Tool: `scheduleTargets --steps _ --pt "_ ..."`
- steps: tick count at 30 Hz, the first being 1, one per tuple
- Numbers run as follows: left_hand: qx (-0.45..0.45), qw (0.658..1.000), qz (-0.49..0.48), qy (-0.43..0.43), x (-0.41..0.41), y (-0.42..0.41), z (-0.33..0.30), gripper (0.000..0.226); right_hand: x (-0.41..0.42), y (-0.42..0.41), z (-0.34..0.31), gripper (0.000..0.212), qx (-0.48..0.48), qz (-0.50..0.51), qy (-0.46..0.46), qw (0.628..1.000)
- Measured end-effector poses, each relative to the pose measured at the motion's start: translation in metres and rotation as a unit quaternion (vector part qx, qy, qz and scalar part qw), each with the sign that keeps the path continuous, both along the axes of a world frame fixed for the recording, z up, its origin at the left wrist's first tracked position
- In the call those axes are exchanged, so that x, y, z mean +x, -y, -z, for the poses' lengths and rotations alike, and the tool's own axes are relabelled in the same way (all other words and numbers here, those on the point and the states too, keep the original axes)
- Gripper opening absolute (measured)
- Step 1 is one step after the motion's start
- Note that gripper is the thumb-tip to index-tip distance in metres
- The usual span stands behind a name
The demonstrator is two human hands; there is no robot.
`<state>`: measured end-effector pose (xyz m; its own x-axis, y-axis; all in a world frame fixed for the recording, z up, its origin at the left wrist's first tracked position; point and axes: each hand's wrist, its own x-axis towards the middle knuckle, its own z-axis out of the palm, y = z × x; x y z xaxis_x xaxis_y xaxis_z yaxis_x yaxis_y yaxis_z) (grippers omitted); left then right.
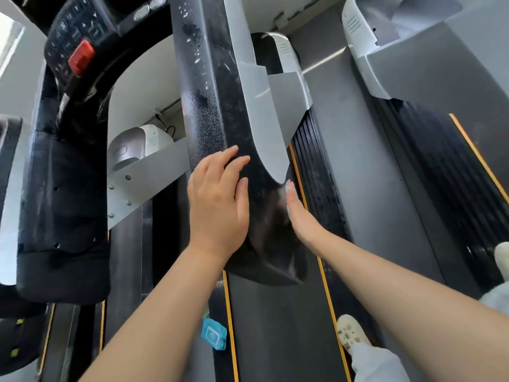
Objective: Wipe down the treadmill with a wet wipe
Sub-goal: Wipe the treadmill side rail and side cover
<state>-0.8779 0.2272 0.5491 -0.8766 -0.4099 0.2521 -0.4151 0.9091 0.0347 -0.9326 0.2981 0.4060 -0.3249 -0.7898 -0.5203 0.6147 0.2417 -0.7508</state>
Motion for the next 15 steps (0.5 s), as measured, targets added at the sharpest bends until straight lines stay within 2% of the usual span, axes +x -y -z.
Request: scheduleTargets --steps 5,7,8,10,12,15 --pt "-0.01 1.0 -0.001 -0.011 0.0 0.001 0.003 0.038 0.048 -0.035 -0.024 0.051 -0.103 0.006 -0.108 0.989" --pt "-0.008 1.0 -0.003 -0.011 0.0 0.001 0.003 0.039 0.049 -0.035 -0.028 0.058 -0.119 0.017 -0.15 0.981" --pt "-0.006 1.0 -0.001 -0.011 -0.001 0.001 0.003 0.039 0.038 -0.026 -0.023 0.061 -0.106 0.037 -0.139 0.984" --pt "-0.003 1.0 0.001 -0.009 0.0 0.002 0.003 0.039 0.008 0.001 -0.009 0.054 -0.073 0.07 -0.08 0.992" --pt "-0.005 1.0 -0.003 -0.005 0.0 0.001 0.003 0.04 -0.02 0.025 0.01 0.058 -0.033 0.052 -0.023 0.998" --pt "-0.005 1.0 -0.007 -0.005 0.0 0.0 0.004 0.04 -0.013 0.023 0.038 0.058 0.024 0.016 0.008 1.0"
